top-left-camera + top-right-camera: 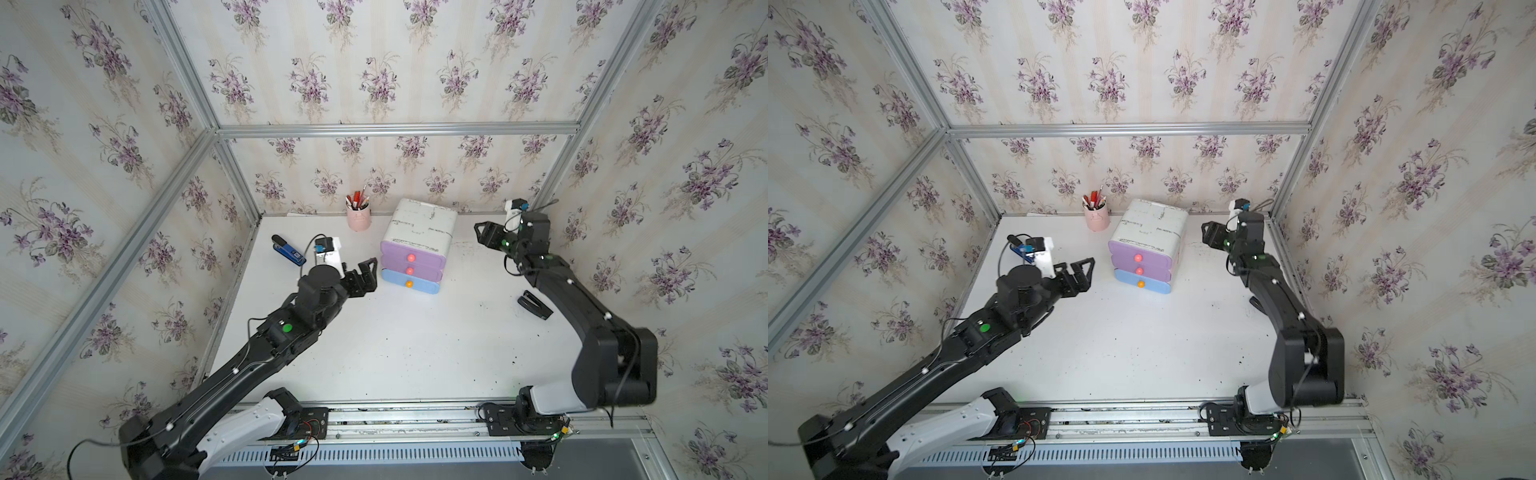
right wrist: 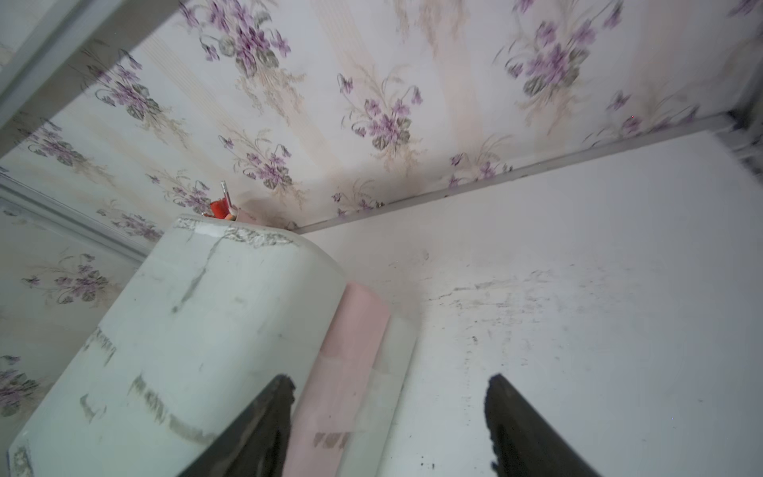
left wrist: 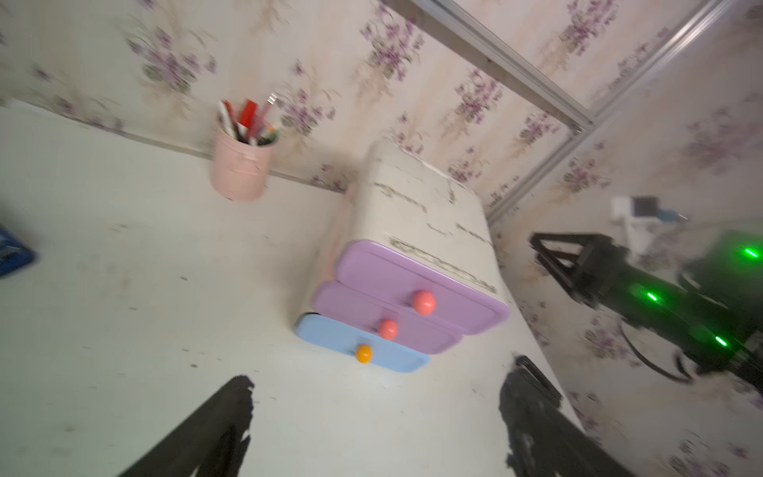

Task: Place the wired earphones into the drawer by color
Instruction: Reset both arms

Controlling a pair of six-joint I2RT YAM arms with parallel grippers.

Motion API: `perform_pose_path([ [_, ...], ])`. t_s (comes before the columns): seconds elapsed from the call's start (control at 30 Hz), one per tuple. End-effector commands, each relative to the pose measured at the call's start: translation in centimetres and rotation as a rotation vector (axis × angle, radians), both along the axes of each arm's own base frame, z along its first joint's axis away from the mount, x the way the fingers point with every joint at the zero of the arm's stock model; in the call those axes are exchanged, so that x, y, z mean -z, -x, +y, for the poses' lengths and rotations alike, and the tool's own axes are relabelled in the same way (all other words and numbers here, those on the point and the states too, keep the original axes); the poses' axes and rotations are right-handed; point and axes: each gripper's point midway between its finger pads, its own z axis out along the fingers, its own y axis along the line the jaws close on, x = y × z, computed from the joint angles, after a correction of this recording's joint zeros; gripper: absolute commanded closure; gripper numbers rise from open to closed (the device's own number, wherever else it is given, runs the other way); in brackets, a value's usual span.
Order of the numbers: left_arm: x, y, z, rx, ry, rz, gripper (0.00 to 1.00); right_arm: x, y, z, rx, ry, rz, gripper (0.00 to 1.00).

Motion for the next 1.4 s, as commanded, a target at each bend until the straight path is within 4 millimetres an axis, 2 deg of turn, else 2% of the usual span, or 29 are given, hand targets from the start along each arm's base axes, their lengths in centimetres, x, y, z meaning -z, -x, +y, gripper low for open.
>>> perform_pose_path([
  [0.0, 2.9, -0.3, 6.9, -0.165, -0.296, 0.081, 0.00, -2.1, 2.2, -2.3, 0.144, 0.109, -0.211, 0.02],
  [0.07, 5.0, -1.3, 11.2, -0.335, -0.332, 0.152, 0.00, -0.4, 4.5, -2.7, 0.178, 0.123, -0.222, 0.00],
  [0.17, 7.8, -2.5, 15.5, -0.478, -0.427, 0.180, 0.00, 2.0, 7.2, -4.0, 0.271, 0.168, -0.236, 0.00],
  [0.23, 8.9, -3.3, 16.9, -0.507, -0.509, 0.155, 0.00, 3.9, 8.2, -5.0, 0.325, 0.181, -0.255, 0.00],
  [0.37, 11.8, -5.2, 17.6, -0.472, -0.651, 0.092, 0.00, 7.9, 9.4, -6.1, 0.358, 0.265, -0.274, 0.00],
  [0.43, 13.3, -5.9, 18.1, -0.452, -0.654, 0.102, 0.00, 9.1, 9.4, -6.4, 0.363, 0.306, -0.264, 0.00],
  [0.5, 15.0, -6.3, 19.1, -0.472, -0.627, 0.122, 0.00, 9.0, 9.6, -6.9, 0.392, 0.326, -0.309, 0.00],
  [0.6, 17.2, -7.0, 19.0, -0.434, -0.592, 0.096, 0.00, 8.2, 9.1, -7.4, 0.412, 0.380, -0.383, 0.00],
  [0.67, 18.4, -7.4, 18.3, -0.398, -0.596, 0.062, 0.00, 9.8, 8.4, -7.1, 0.381, 0.369, -0.356, 0.01],
  [0.7, 18.8, -7.6, 18.0, -0.380, -0.595, 0.030, 0.00, 9.6, 8.6, -7.1, 0.384, 0.374, -0.402, 0.01],
  [0.73, 20.1, -7.8, 17.5, -0.333, -0.605, 0.051, 0.00, 9.7, 8.9, -7.4, 0.398, 0.379, -0.410, 0.00],
  [0.77, 20.9, -8.2, 16.7, -0.280, -0.600, 0.070, 0.00, 10.4, 8.8, -7.3, 0.385, 0.371, -0.360, 0.00],
  [0.8, 20.8, -8.6, 16.8, -0.298, -0.611, 0.029, 0.00, 10.4, 8.5, -7.5, 0.377, 0.350, -0.347, 0.01],
  [0.83, 21.2, -8.6, 17.3, -0.317, -0.606, 0.039, 0.00, 10.0, 8.4, -7.9, 0.386, 0.337, -0.372, 0.00],
  [0.9, 21.5, -8.5, 17.8, -0.303, -0.566, 0.118, 0.00, 11.2, 7.5, -7.6, 0.349, 0.334, -0.302, 0.00],
  [1.0, 21.6, -8.5, 17.8, -0.299, -0.564, 0.115, 0.00, 11.1, 6.9, -8.0, 0.366, 0.331, -0.299, 0.00],
  [1.03, 21.3, -8.7, 17.8, -0.305, -0.565, 0.097, 0.00, 11.7, 6.8, -8.0, 0.363, 0.332, -0.262, 0.00],
  [1.07, 21.4, -8.6, 17.8, -0.305, -0.568, 0.098, 0.00, 10.9, 6.9, -8.0, 0.368, 0.331, -0.308, 0.00],
  [1.13, 21.3, -8.6, 17.8, -0.304, -0.568, 0.096, 0.00, 11.5, 6.9, -8.0, 0.363, 0.335, -0.275, 0.00],
  [1.2, 21.3, -8.6, 17.8, -0.304, -0.568, 0.101, 0.00, 10.9, 7.0, -8.0, 0.368, 0.333, -0.314, 0.00],
  [1.37, 21.4, -8.6, 17.7, -0.301, -0.573, 0.105, 0.00, 11.0, 7.0, -7.6, 0.371, 0.361, -0.304, 0.00],
])
